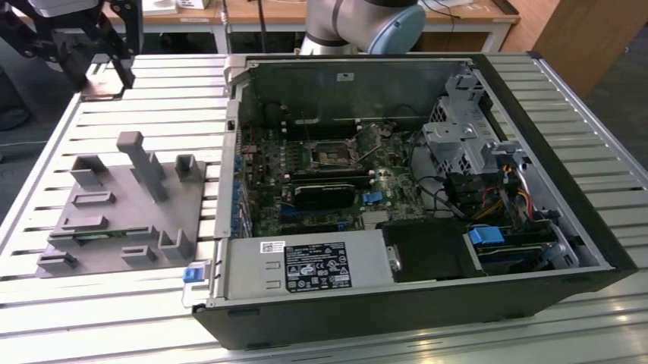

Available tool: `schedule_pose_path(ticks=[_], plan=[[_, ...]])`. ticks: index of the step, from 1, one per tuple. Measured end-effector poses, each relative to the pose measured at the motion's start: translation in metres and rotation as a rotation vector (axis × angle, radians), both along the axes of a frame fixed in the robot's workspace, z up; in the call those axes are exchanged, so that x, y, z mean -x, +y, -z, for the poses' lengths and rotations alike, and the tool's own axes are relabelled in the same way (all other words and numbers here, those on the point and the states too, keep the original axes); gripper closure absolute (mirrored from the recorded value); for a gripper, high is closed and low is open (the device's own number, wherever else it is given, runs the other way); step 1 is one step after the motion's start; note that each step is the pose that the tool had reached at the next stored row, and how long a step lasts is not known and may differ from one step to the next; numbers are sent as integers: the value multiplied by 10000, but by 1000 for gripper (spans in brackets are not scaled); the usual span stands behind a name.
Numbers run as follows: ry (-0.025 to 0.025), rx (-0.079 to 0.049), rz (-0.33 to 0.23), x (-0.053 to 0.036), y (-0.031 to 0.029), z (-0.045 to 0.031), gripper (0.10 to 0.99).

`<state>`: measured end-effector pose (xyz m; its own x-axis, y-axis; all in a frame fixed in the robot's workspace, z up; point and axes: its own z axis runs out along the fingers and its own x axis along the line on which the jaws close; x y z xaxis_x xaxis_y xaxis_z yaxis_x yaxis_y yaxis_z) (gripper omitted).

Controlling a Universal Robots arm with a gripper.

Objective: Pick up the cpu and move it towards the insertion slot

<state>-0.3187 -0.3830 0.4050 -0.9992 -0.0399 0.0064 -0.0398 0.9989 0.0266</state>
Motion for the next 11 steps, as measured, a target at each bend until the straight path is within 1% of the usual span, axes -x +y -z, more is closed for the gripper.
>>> schedule_pose_path(ticks=[4, 11], plan=[[0, 0, 0, -37, 7, 0, 545], [0, 0, 1, -146, 29, 0, 545]])
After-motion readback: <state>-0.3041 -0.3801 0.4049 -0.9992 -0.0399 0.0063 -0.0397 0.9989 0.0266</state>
